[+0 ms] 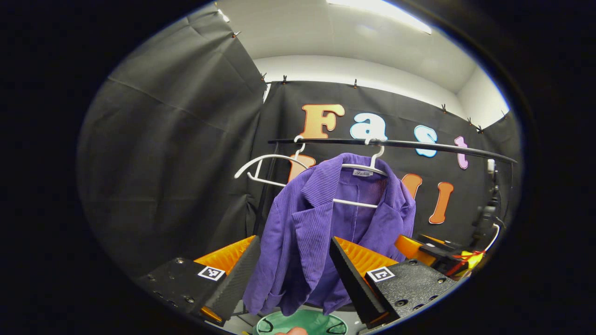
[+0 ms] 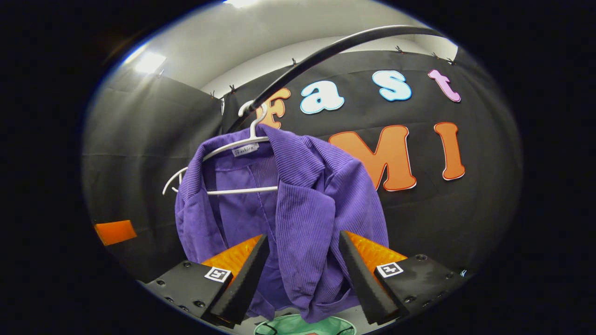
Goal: Grasp the clothes on the hanger with both hands and then place them into the laundry hamper below.
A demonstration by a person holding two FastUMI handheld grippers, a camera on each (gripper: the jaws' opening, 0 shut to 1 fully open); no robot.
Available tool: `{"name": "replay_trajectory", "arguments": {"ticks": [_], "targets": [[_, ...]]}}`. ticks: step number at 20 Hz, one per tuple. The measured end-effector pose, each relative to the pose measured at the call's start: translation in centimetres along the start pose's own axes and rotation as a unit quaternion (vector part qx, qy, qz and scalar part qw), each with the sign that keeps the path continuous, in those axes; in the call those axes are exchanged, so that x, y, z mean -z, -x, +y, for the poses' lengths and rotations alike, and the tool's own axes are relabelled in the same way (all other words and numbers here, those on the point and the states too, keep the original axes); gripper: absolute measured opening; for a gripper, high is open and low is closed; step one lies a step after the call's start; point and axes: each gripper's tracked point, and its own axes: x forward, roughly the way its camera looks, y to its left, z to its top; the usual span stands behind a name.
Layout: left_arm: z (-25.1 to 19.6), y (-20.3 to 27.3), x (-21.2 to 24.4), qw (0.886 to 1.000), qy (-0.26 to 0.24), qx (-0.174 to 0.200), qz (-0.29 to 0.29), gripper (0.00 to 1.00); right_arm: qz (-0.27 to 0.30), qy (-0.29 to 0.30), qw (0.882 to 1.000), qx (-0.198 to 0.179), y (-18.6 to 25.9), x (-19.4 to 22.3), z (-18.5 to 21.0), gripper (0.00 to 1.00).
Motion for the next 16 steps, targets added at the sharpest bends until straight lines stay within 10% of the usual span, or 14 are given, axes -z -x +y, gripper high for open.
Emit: {"name": "replay_trajectory", "arguments": {"ticks": [13, 16], "targets": [[4.6, 1.8, 1.8, 0.998, -0.017, -0.056, 0.011, 0.96, 0.029, 0.072, 0.995, 0.07, -9.3, 4.6, -0.7, 0.89], [2.4, 1.0, 2.4, 0.997, -0.025, -0.078, -0.004, 0.96, 0.021, 0.049, 0.998, 0.045, -8.4, 3.9, -2.9, 0.23]]}}
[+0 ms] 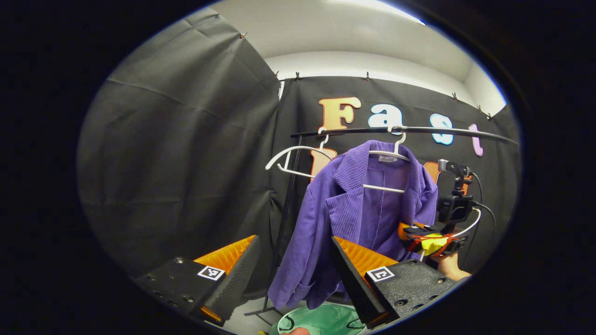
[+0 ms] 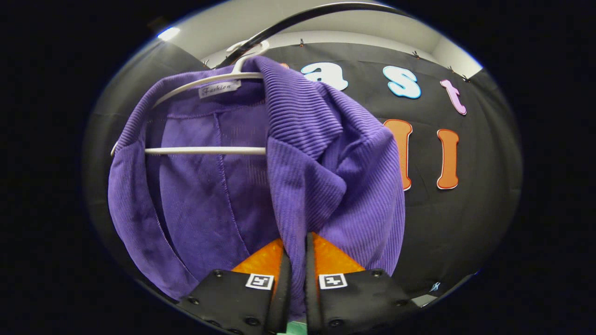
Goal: Grasp the clothes on the hanger with both hands and then place them into the laundry hamper below.
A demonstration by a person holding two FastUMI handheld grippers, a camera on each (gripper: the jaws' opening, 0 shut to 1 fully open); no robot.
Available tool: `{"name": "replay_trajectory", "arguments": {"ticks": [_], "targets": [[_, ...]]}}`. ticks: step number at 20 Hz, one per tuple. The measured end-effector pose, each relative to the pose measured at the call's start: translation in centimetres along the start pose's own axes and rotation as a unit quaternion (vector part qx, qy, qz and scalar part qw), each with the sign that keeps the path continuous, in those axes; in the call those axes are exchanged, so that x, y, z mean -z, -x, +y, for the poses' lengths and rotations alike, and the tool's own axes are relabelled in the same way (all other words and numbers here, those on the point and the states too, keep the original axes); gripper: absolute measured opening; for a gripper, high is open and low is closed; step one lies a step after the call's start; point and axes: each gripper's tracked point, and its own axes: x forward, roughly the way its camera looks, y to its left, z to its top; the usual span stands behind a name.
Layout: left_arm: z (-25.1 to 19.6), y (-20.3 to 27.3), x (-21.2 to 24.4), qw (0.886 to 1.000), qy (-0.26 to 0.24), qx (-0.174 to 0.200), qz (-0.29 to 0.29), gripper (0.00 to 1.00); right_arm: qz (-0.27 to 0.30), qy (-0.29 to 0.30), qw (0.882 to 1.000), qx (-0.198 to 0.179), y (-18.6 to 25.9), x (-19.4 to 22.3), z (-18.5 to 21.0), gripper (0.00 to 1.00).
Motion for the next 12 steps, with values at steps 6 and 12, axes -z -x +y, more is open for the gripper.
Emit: {"name": "replay_trajectory", "arguments": {"ticks": [6, 12], "targets": [[-5.6, -3.3, 4.3, 0.999, 0.037, -0.03, 0.023, 0.96, -0.025, -0.024, 0.996, -0.077, 4.0, -2.5, -4.4, 0.05], [-11.1, -6.9, 6.5, 0.999, 0.02, -0.019, 0.02, 0.93, -0.059, -0.006, 0.991, -0.116, 6.1, -5.2, -5.1, 0.14]]}}
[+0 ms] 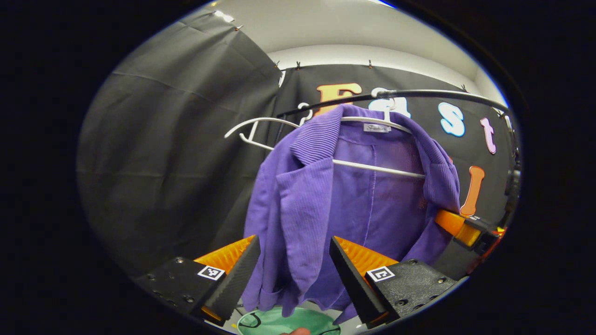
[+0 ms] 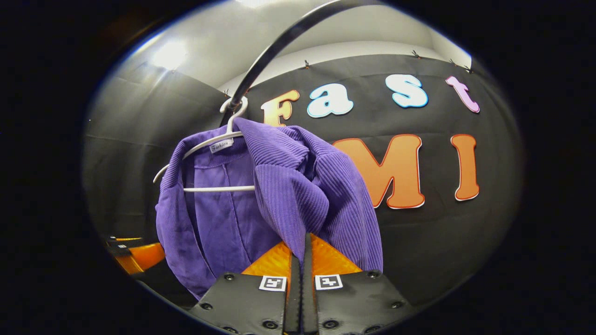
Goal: Grasp the clothes on the hanger with both hands and then place them into the laundry hamper below.
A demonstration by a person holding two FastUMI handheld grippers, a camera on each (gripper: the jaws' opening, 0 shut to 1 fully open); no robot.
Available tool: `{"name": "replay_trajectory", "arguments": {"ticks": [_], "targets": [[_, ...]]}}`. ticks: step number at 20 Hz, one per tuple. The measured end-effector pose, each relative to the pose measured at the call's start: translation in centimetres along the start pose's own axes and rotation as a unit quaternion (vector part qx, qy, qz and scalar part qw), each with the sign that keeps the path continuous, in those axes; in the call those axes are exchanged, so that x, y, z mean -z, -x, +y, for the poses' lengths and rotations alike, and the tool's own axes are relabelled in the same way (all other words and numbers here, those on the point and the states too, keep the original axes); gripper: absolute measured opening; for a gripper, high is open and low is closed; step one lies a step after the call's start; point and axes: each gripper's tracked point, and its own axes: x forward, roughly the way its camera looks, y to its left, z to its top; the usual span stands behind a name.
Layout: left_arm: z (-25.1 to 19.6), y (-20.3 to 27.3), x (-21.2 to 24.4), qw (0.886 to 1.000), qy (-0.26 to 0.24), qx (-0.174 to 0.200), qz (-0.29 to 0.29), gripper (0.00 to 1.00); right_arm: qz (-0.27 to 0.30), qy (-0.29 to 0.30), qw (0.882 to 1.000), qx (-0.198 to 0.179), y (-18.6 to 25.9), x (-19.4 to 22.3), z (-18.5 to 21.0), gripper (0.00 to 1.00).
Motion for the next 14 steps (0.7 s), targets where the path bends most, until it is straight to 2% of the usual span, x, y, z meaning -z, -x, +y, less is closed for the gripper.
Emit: {"name": "replay_trajectory", "arguments": {"ticks": [1, 2, 4, 5, 6, 8, 10, 12, 13, 14], "targets": [[-0.9, -0.5, 0.4, 1.0, 0.001, 0.004, -0.003, 0.93, 0.001, -0.001, 1.0, -0.007, 0.2, 0.0, 0.2, 0.14], [-1.1, -1.3, 0.4, 1.0, 0.003, 0.001, -0.011, 0.96, 0.002, -0.006, 1.0, -0.011, 0.4, -0.1, 0.3, 0.09], [-1.2, -3.5, 1.0, 1.0, 0.003, -0.006, -0.018, 0.99, -0.003, -0.019, 1.0, -0.008, 0.8, -0.5, 0.2, 0.09], [-1.1, -4.6, 1.4, 1.0, -0.002, -0.01, -0.022, 0.96, -0.006, -0.021, 1.0, -0.002, 1.0, -0.7, 0.2, 0.14], [-0.9, -5.8, 1.5, 0.999, -0.015, -0.015, -0.028, 0.92, -0.006, -0.021, 1.0, 0.004, 1.1, -0.7, 0.2, 0.09], [0.4, -7.8, 1.1, 0.997, -0.048, -0.04, -0.055, 0.96, -0.009, -0.016, 1.0, 0.006, 1.6, -1.1, 0.9, 0.09], [2.7, -8.8, 0.6, 0.989, -0.09, -0.088, -0.072, 0.92, -0.015, -0.004, 1.0, 0.013, 2.0, -1.4, 1.1, 0.09], [3.2, -9.8, 0.1, 0.987, -0.108, -0.083, -0.081, 0.92, -0.019, 0.005, 0.999, 0.026, 2.2, -1.5, 1.1, 0.09], [3.3, -9.9, -0.3, 0.988, -0.11, -0.07, -0.082, 0.76, -0.019, 0.008, 0.999, 0.028, 2.2, -1.6, 1.3, 0.05], [3.1, -9.7, -0.7, 0.989, -0.11, -0.051, -0.083, 0.6, -0.021, 0.011, 0.999, 0.031, 2.2, -1.7, 1.3, 0.05]]}}
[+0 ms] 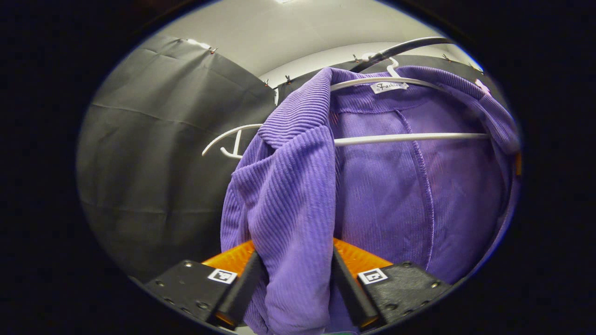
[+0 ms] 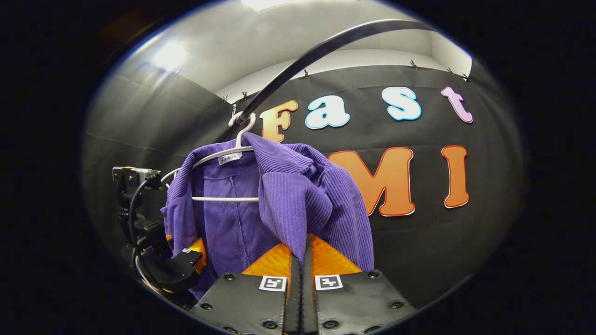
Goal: Grasp the clothes on the hanger with both hands and then place them into the laundry hamper below.
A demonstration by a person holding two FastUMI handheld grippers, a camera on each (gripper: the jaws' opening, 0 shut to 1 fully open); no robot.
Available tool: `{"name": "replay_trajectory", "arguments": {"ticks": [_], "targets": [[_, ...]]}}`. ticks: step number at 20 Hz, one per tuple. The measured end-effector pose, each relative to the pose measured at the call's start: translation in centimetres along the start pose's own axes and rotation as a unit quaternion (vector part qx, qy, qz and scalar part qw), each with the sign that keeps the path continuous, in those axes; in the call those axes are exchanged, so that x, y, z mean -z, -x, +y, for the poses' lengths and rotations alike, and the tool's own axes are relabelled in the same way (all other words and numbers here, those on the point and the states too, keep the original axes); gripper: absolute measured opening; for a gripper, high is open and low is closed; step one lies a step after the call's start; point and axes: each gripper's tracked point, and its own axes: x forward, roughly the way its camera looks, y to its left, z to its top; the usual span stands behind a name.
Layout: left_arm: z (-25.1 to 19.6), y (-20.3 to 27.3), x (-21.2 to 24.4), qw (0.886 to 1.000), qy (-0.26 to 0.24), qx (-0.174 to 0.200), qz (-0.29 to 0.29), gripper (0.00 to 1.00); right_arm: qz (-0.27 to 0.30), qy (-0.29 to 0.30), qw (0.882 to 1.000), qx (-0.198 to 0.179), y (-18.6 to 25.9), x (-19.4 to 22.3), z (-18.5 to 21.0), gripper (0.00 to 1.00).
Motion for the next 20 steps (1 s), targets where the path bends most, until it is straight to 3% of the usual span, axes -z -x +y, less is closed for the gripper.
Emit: {"name": "replay_trajectory", "arguments": {"ticks": [2, 3, 4, 8, 9, 14, 18, 20], "targets": [[0.6, 0.7, -1.1, 1.0, -0.004, 0.027, -0.002, 0.28, -0.008, 0.007, 1.0, 0.013, 0.2, -0.4, -0.5, 0.05], [0.7, 1.0, -1.9, 0.999, -0.006, 0.043, -0.008, 0.12, -0.017, 0.011, 1.0, 0.024, 0.4, -1.1, -1.0, 0.09], [0.9, 1.5, -2.8, 0.998, -0.009, 0.055, -0.014, 0.08, -0.028, 0.015, 0.999, 0.036, 0.5, -1.7, -1.5, 0.09], [4.4, 2.1, -7.5, 0.998, -0.02, 0.039, -0.052, 0.05, -0.076, 0.051, 0.991, 0.101, 2.2, -5.0, -3.8, 0.14], [5.0, 1.8, -8.5, 0.998, -0.019, 0.039, -0.055, 0.02, -0.084, 0.064, 0.987, 0.117, 2.6, -5.6, -4.4, 0.09], [9.4, -0.5, -13.2, 0.996, -0.016, 0.006, -0.089, 0.05, -0.11, 0.098, 0.973, 0.177, 3.5, -7.9, -6.5, 0.05], [11.3, -4.1, -15.0, 0.995, 0.002, -0.001, -0.095, 0.05, -0.151, 0.109, 0.957, 0.221, 2.6, -10.4, -9.2, 0.14], [12.5, -5.6, -15.7, 0.995, -0.001, -0.012, -0.096, 0.05, -0.158, 0.134, 0.946, 0.251, 1.8, -10.9, -10.5, 0.09]]}}
